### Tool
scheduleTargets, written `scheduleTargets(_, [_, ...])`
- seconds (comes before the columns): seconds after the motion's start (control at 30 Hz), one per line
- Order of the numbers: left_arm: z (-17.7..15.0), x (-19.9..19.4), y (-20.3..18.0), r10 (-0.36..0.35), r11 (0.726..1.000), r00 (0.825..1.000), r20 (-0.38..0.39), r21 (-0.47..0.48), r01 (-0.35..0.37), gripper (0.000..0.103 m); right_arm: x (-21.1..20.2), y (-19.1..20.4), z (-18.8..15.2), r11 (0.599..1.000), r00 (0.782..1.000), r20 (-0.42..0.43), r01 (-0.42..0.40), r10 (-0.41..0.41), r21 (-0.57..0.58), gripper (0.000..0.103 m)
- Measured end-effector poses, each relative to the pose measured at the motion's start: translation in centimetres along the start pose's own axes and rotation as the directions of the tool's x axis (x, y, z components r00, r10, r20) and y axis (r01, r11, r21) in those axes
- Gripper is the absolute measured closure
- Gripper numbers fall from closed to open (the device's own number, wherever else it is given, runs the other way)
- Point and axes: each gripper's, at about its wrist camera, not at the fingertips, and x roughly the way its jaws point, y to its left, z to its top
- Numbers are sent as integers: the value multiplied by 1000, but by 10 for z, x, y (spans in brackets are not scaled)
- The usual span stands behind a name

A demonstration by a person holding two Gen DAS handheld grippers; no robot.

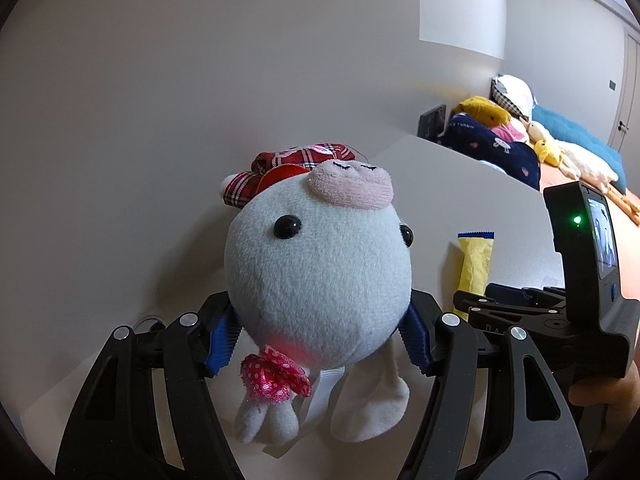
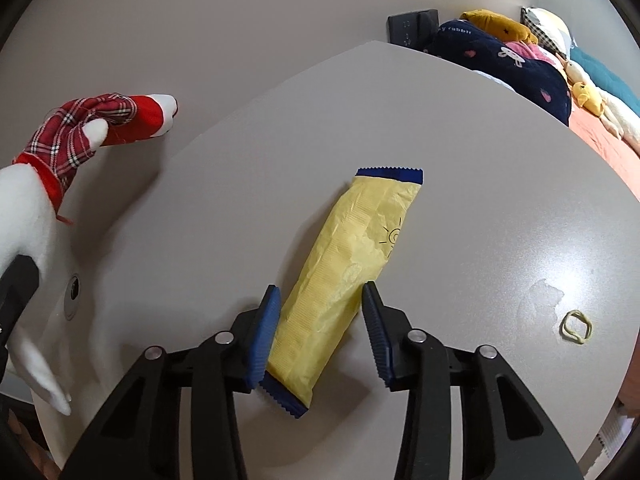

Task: Collect trash
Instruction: 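Grasp the yellow snack bag with the right gripper while the left gripper holds the bunny, then carry the bunny plush and yellow bag toward the black bin with both grippers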

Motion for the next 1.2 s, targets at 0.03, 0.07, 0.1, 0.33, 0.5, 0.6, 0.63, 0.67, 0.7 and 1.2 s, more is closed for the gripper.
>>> scheduleTargets(0.03, [0,0,0,-2,1000,1000,-1,-2,2,38,1,0,0,1000,1000,-2,1,-1,-1,64])
scheduleTargets(0.07, [0,1,0,-2,1000,1000,-2,-2,2,38,1,1,0,1000,1000,-4,-1,1,-3,66])
scheduleTargets(0.1, [0,1,0,-3,1000,1000,-3,-2,3,38,0,2,0,1000,1000,-4,0,0,-7,69])
scheduleTargets(0.33, [2,-5,2,-15,1000,1000,3,-13,15,37,-8,2,1,999,999,12,-48,48,2,86])
scheduleTargets(0.5, [3,-16,-7,-29,1000,999,22,-7,29,37,-32,-9,-1,998,997,54,-55,54,12,86])
scheduleTargets(0.6, [3,-25,-19,-46,999,999,29,4,46,37,-48,-17,-5,999,996,75,-47,45,19,86])
scheduleTargets(0.63, [2,-27,-22,-51,999,998,29,6,51,37,-55,-22,-7,999,996,82,-46,44,24,86])
scheduleTargets(0.67, [1,-29,-27,-59,998,998,29,8,59,37,-60,-25,-9,999,995,88,-45,42,27,86])
scheduleTargets(0.7, [0,-31,-32,-66,998,997,30,10,66,37,-67,-30,-12,999,995,96,-43,39,32,86])
scheduleTargets(1.2, [-42,-66,-138,-209,970,978,-14,123,209,37,-159,-110,-84,993,983,181,22,-43,115,86])
